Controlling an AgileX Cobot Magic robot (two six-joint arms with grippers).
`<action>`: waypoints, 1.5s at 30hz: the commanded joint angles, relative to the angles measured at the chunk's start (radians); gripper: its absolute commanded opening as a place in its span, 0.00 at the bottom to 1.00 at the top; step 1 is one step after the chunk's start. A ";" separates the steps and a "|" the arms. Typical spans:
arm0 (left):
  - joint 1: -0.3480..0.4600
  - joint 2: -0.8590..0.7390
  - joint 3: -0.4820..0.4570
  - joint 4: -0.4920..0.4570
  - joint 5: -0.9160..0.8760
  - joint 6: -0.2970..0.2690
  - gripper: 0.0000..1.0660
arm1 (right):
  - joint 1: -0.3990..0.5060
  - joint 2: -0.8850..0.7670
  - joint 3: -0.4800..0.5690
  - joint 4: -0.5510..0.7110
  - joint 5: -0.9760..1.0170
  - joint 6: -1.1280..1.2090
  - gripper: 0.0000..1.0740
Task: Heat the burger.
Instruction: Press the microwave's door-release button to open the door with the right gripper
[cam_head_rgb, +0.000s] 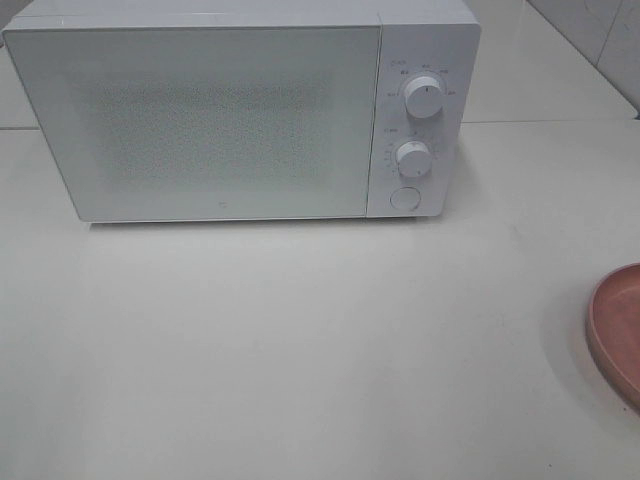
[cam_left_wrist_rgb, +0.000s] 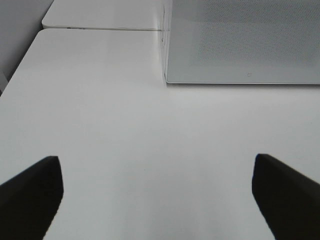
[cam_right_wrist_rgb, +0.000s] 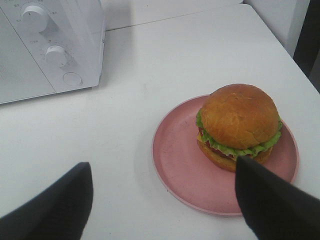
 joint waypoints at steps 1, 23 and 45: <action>-0.002 -0.020 0.004 -0.001 -0.011 -0.007 0.92 | 0.002 -0.024 -0.001 -0.012 -0.015 0.007 0.68; -0.002 -0.020 0.004 -0.001 -0.011 -0.007 0.92 | 0.002 0.006 -0.043 -0.011 -0.030 0.006 0.68; -0.002 -0.019 0.004 -0.002 -0.011 -0.007 0.92 | 0.002 0.388 -0.054 -0.014 -0.332 0.003 0.68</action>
